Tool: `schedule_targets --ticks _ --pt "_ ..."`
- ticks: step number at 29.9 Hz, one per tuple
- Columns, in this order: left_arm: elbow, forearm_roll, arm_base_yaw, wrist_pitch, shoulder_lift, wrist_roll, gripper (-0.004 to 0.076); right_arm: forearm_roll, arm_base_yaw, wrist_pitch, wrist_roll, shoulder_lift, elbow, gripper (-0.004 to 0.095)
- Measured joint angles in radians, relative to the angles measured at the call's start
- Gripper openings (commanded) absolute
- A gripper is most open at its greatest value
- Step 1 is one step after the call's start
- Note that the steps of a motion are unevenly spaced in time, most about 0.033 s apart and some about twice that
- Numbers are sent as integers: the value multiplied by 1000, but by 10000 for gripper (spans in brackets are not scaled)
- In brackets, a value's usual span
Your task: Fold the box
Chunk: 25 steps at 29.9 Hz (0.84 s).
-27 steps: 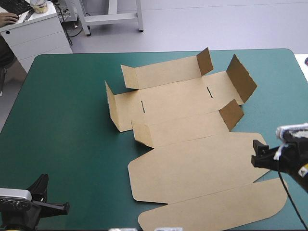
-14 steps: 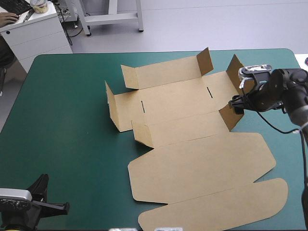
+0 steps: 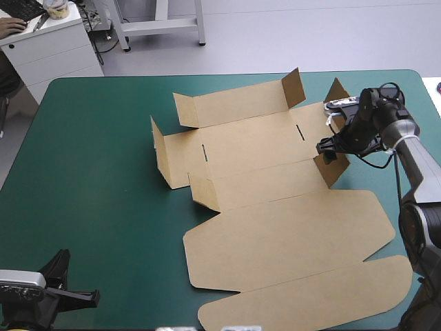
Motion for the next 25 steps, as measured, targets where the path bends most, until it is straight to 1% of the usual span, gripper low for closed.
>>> schedule_targets --ticks 2,3,5,6,8,9,10,16,21,25 --pt "0 0 0 0 0 0 -10 2 0 11 -19 25 0 784" --pt "0 0 0 0 0 0 -10 3 0 18 -27 35 0 739" --pt "0 0 0 -1 0 0 -10 14 0 27 -42 47 0 587" --pt "0 0 0 -1 0 0 -10 22 0 29 -47 49 0 459" --pt "0 0 0 -1 0 0 -10 38 0 35 -58 49 -1 142" --pt "0 0 0 -1 0 0 -10 47 0 38 -61 49 -1 11" --pt "0 0 0 -1 0 0 -10 58 0 42 -63 49 -1 -6" --pt "0 0 0 -1 0 0 -10 124 0 67 -84 49 -1 -1" --pt "0 0 0 -1 0 0 -10 136 0 76 -103 49 -7 -5" --pt "0 0 0 -1 0 0 -10 136 12 89 -224 49 -32 -16"
